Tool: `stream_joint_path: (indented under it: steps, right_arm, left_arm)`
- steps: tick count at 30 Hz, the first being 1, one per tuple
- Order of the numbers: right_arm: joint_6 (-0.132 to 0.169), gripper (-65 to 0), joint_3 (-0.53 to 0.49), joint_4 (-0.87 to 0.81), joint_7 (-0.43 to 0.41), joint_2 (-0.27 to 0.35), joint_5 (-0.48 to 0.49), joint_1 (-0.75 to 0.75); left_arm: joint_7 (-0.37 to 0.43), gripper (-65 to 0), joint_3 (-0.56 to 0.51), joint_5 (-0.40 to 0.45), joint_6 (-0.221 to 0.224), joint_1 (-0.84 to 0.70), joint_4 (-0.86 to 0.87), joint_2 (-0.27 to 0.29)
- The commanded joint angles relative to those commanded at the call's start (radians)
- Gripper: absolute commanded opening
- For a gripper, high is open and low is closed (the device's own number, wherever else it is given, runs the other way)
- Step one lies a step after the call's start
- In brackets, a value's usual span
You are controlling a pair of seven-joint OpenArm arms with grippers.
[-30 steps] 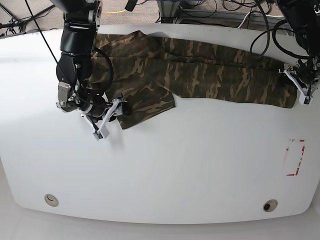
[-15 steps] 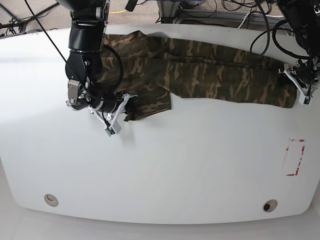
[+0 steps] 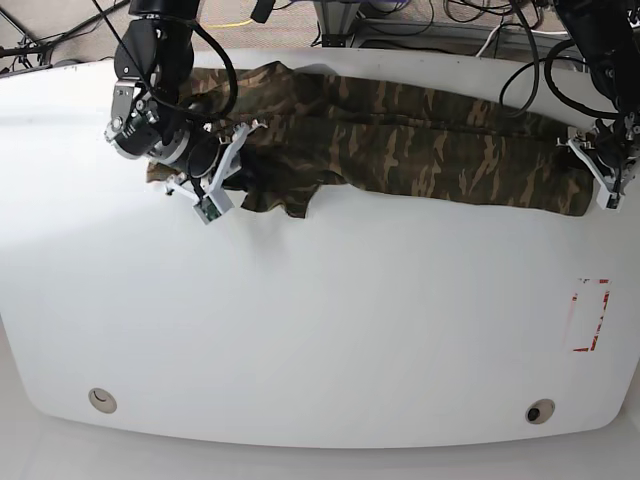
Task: Fold the T-shirt properly
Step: 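Regrasp the folded shirt edge with the right gripper and pull it outward, then hold the folded shirt ends with both grippers and straighten the strip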
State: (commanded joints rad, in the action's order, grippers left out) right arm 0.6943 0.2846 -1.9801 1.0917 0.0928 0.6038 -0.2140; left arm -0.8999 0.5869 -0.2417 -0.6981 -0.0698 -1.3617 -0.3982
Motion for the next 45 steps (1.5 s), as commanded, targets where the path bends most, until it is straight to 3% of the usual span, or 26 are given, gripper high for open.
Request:
stream_joint_path:
  steps: [12, 19, 21, 24, 29, 31, 38, 43, 45]
  right_arm:
    - [0.0, -65.0, 0.163, -0.008, 0.0, 0.029, 0.265, -0.175]
    - [0.0, -64.2, 0.247, -0.006, 0.0, 0.029, 0.29, -0.23]
    - [0.0, -61.7, 0.267, -0.006, 0.0, 0.029, 0.288, -0.235]
    - [0.0, -52.5, 0.293, -0.003, 0.0, 0.031, 0.285, -0.252]
    - [-0.002, -23.8, 0.348, -0.003, -0.002, 0.06, 0.285, -0.265]
    - [-0.002, -16.8, 0.388, -0.006, -0.002, 0.06, 0.285, -0.265]
    - [0.004, -16.2, 0.402, -0.046, 0.0, 0.058, 0.295, -0.269]
    - [0.004, -16.5, 0.344, -0.046, 0.0, 0.057, 0.388, -0.272]
    - [0.004, -20.3, 0.321, -0.046, 0.0, 0.057, 0.41, -0.265]
  left_arm:
    - [0.0, -29.9, -0.025, 0.06, 0.0, 0.0, 0.002, 0.002]
    - [0.0, -29.9, -0.029, 0.06, 0.0, 0.002, 0.002, 0.002]
    - [0.0, -29.9, -0.031, 0.06, 0.0, 0.002, -0.003, 0.002]
    - [0.0, -29.9, -0.026, 0.06, 0.0, 0.002, -0.002, 0.006]
    - [0.0, -29.9, -0.029, 0.058, 0.0, 0.003, -0.003, 0.006]
    - [0.0, -29.9, -0.026, 0.058, 0.0, 0.005, -0.002, 0.006]
    - [0.0, -29.9, -0.025, 0.057, 0.0, 0.006, -0.003, 0.008]
    - [0.0, -29.9, -0.025, 0.055, 0.0, 0.008, -0.005, 0.008]
    - [0.0, -29.9, -0.025, 0.055, 0.0, 0.009, -0.005, 0.008]
